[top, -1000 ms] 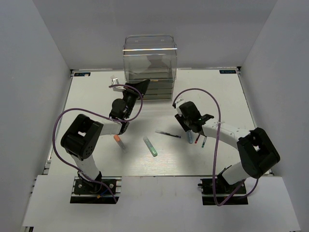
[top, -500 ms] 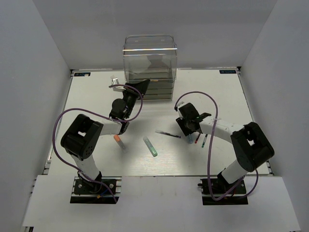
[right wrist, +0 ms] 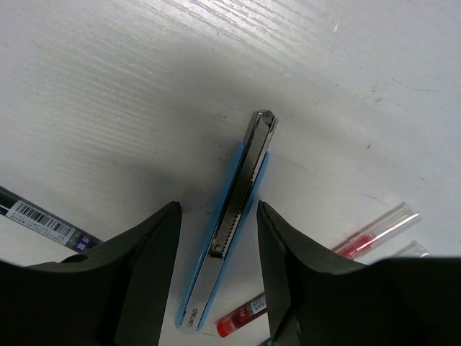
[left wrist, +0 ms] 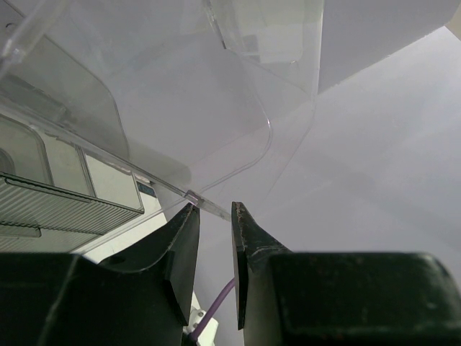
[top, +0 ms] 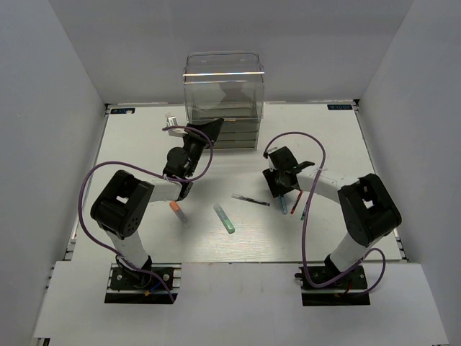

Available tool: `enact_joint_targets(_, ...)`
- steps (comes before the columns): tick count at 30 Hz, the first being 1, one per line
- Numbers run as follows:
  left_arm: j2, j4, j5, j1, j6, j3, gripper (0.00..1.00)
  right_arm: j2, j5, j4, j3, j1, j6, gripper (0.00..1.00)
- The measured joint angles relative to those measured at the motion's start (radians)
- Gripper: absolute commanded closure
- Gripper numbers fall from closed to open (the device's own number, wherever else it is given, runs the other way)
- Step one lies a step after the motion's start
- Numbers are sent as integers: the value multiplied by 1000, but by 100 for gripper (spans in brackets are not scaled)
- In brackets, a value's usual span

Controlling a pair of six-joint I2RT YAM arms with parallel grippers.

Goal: Sort the stationery into containers
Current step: Pick up the pen from the center of the board.

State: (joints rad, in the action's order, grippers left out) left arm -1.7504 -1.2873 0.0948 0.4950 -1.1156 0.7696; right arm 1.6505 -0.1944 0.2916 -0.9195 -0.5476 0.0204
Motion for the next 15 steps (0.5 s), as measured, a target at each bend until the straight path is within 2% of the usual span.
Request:
enact_joint_targets(9,0,0,0,0,0,0,65,26,91,12,-26,76,43,50)
enact_joint_targets(13,0,0,2,0,0,-2,65,53,140,27,-56,109,50,61)
enact_joint_targets(15,0,-1,2,-1,0,-2,65,62,168,27,-68,126,50,63)
